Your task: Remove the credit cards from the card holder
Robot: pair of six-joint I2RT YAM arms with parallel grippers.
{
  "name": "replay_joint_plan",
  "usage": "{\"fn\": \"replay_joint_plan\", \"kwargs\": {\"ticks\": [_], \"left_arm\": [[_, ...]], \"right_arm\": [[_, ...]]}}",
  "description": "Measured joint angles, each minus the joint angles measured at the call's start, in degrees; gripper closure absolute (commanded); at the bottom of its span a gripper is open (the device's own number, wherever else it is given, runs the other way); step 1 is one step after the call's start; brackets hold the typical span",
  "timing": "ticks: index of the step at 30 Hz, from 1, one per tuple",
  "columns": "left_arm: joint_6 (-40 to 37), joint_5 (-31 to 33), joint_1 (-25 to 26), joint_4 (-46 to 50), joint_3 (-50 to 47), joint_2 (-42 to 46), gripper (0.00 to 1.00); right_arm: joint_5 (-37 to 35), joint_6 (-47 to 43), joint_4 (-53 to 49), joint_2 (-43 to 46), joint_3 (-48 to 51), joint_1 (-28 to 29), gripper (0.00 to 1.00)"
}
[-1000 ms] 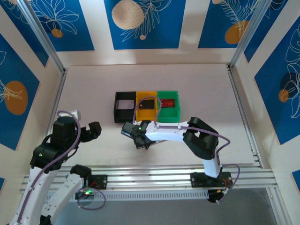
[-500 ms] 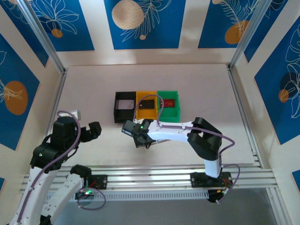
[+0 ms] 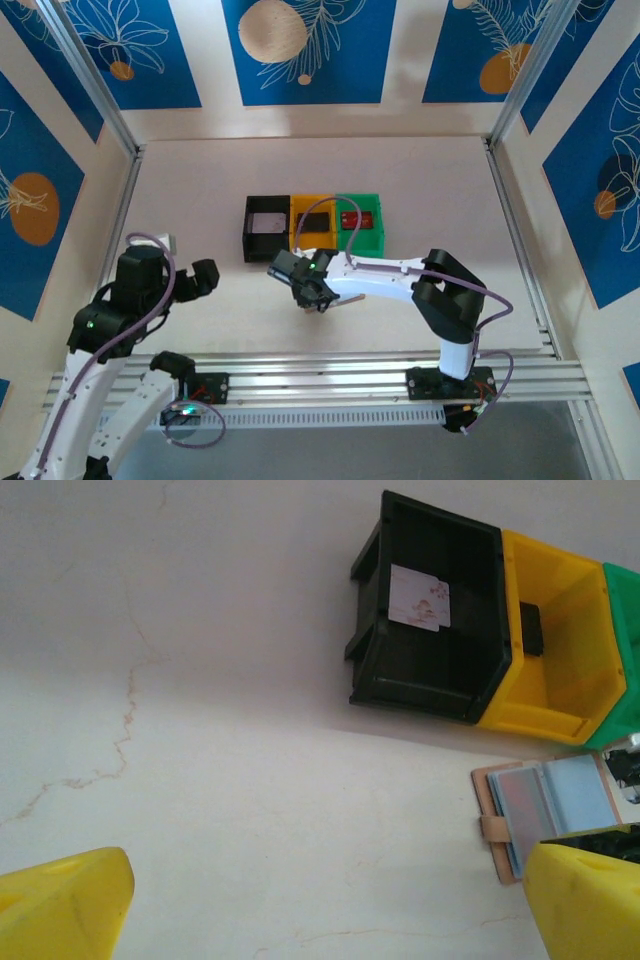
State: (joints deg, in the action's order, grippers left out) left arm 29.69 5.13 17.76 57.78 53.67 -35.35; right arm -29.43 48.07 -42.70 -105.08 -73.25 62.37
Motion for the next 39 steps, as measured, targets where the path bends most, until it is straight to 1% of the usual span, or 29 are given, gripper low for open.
{"fn": "replay_joint_plan", "kwargs": {"ticks": [2,6,10,15,19,22,27,31,34,36,39], "left_arm": [[1.36,-3.15,0.00,-0.76,-0.35,-1.57,0.00],[6.01,-9.20,0.13,-4.24,-5.29,-1.68,0.00],[9.11,-12.04,0.57,-5.25,-9.25,-1.20,0.00],[12.39,-13.07,2.99,-8.37,-13.51,-1.36,0.00],[14.86,-12.81,6.49,-10.36,-16.59,-3.52,0.01],[16.22,-11.61,10.08,-12.02,-17.09,-6.05,0.01],[18.03,-8.61,15.13,-14.58,-17.09,-9.92,0.01],[18.88,-6.95,17.25,-16.00,-17.09,-12.13,0.01],[19.54,-6.10,18.16,-16.85,-17.09,-13.00,0.01],[19.78,-5.66,18.67,-17.07,-17.09,-13.38,0.00],[19.96,-4.98,19.39,-17.18,-17.09,-13.88,0.01]], "right_arm": [[0.02,-0.59,0.24,0.42,0.70,-0.44,0.44],[1.29,-1.60,2.12,0.74,2.54,-1.81,0.41],[1.95,-2.89,3.65,0.74,3.74,-2.64,0.39],[2.89,-4.35,5.90,0.74,3.91,-2.82,0.38],[3.15,-5.01,7.69,0.74,5.40,-2.82,0.37],[3.39,-5.42,7.72,0.72,5.90,-2.82,0.37],[3.28,-5.66,7.72,0.72,5.90,-2.82,0.40],[3.28,-6.05,7.82,0.70,5.92,-2.82,0.42],[3.30,-6.23,8.35,0.66,6.40,-3.10,0.46],[3.37,-6.47,8.98,0.63,7.08,-3.15,0.46],[3.56,-6.71,9.53,0.63,7.43,-3.23,0.42]]}}
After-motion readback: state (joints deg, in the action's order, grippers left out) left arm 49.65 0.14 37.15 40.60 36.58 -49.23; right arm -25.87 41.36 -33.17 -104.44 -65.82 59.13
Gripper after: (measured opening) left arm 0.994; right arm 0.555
